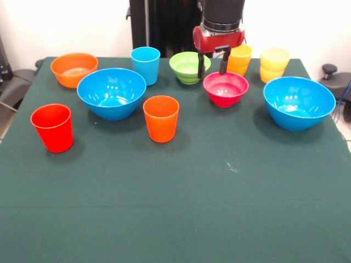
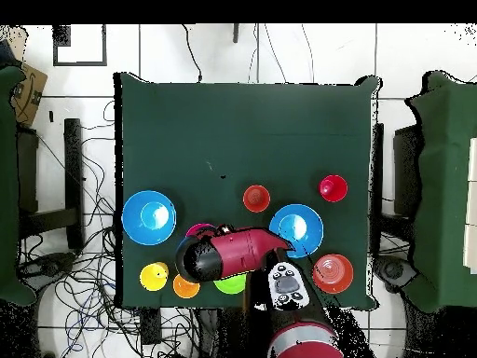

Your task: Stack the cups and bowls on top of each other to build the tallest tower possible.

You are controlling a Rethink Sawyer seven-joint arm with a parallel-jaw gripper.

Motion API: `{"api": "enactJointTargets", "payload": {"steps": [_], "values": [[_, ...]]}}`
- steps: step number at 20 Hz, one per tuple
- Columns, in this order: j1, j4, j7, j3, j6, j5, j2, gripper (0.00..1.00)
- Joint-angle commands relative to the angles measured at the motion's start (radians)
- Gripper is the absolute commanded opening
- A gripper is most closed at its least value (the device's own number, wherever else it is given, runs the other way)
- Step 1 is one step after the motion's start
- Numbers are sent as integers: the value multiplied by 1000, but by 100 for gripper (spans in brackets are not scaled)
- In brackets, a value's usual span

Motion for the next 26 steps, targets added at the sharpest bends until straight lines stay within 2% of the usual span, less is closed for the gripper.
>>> {"api": "enactJointTargets", "payload": {"steps": [1, 6, 11, 19, 26], "values": [[-6, -66, 96, 55, -96, -34, 29, 100], [31, -106, 98, -4, -120, -62, 90, 100], [30, -109, 94, -6, -152, -61, 120, 100], [53, -112, 89, -28, -145, -50, 121, 100], [63, -109, 70, -29, -93, -43, 124, 100]]}}
